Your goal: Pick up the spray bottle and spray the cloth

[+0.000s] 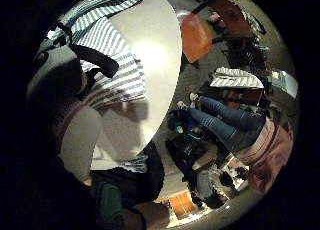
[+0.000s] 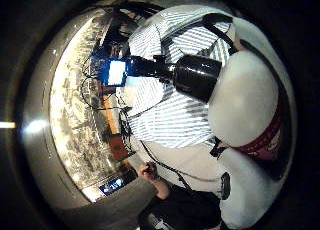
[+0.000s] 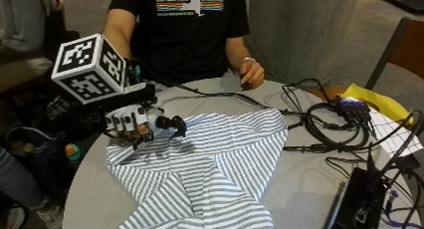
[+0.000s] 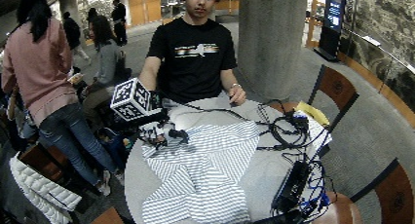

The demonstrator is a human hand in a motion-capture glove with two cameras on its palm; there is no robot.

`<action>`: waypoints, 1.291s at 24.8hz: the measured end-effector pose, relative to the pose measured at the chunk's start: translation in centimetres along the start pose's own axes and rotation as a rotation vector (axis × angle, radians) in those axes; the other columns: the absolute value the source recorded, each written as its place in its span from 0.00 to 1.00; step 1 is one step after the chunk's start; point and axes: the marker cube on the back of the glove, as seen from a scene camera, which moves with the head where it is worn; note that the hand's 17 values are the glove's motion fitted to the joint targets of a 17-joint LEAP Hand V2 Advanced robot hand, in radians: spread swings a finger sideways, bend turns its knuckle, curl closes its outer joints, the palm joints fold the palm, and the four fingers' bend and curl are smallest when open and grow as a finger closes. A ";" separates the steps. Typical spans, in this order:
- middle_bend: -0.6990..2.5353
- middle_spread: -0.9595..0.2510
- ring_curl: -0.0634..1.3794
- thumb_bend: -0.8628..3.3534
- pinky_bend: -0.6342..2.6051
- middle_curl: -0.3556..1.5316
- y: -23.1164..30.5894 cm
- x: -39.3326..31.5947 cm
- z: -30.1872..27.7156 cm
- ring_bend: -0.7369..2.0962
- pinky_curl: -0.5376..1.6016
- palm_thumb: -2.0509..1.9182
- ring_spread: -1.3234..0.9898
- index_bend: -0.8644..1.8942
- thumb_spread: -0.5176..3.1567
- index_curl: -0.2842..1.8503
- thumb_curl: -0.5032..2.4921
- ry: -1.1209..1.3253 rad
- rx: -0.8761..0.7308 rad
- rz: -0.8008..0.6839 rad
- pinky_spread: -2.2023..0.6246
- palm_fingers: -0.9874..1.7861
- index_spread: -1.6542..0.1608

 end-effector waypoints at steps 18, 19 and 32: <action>0.33 0.71 0.35 0.20 0.32 0.46 10.5 -12.9 5.6 0.45 0.43 0.79 0.53 0.36 0.26 0.26 0.40 -1.051 -0.023 -0.723 0.75 0.69 0.80; 0.32 0.71 0.35 0.20 0.32 0.46 11.4 -14.3 6.6 0.45 0.42 0.79 0.54 0.36 0.27 0.26 0.40 -1.069 -0.060 -0.750 0.75 0.69 0.80; 0.34 0.74 0.34 0.20 0.22 0.47 14.5 -24.9 18.2 0.45 0.35 0.78 0.54 0.39 0.32 0.30 0.38 -1.000 -0.187 -0.785 0.86 0.64 0.79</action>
